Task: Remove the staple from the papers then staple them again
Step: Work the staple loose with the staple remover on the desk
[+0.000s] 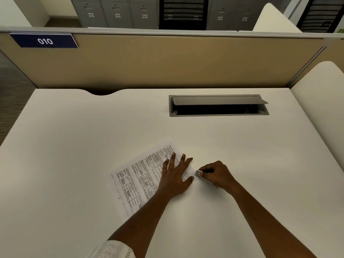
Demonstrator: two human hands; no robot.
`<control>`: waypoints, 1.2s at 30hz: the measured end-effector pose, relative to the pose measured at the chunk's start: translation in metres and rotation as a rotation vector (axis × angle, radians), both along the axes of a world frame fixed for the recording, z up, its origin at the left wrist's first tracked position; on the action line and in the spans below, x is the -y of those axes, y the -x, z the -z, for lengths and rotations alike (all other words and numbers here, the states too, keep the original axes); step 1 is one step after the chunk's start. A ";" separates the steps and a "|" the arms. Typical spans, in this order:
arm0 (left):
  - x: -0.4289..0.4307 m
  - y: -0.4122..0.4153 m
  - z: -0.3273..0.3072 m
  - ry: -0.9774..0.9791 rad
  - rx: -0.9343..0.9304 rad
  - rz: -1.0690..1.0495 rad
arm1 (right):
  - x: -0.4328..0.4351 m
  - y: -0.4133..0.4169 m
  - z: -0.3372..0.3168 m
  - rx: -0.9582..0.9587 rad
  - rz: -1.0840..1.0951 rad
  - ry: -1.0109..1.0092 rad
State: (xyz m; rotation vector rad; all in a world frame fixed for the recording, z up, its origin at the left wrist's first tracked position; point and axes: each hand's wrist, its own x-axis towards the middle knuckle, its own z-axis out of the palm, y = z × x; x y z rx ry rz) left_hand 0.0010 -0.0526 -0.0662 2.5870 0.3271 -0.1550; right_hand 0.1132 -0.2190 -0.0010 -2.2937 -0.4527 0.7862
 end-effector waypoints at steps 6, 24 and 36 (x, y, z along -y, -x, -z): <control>-0.001 0.000 0.004 0.068 0.038 -0.008 | 0.012 0.018 0.011 0.299 -0.194 -0.039; -0.004 0.001 0.007 0.102 0.039 0.025 | 0.011 0.028 0.003 0.620 -0.409 0.018; -0.004 0.001 0.006 0.075 0.028 0.031 | 0.016 0.028 0.009 0.581 -0.204 -0.072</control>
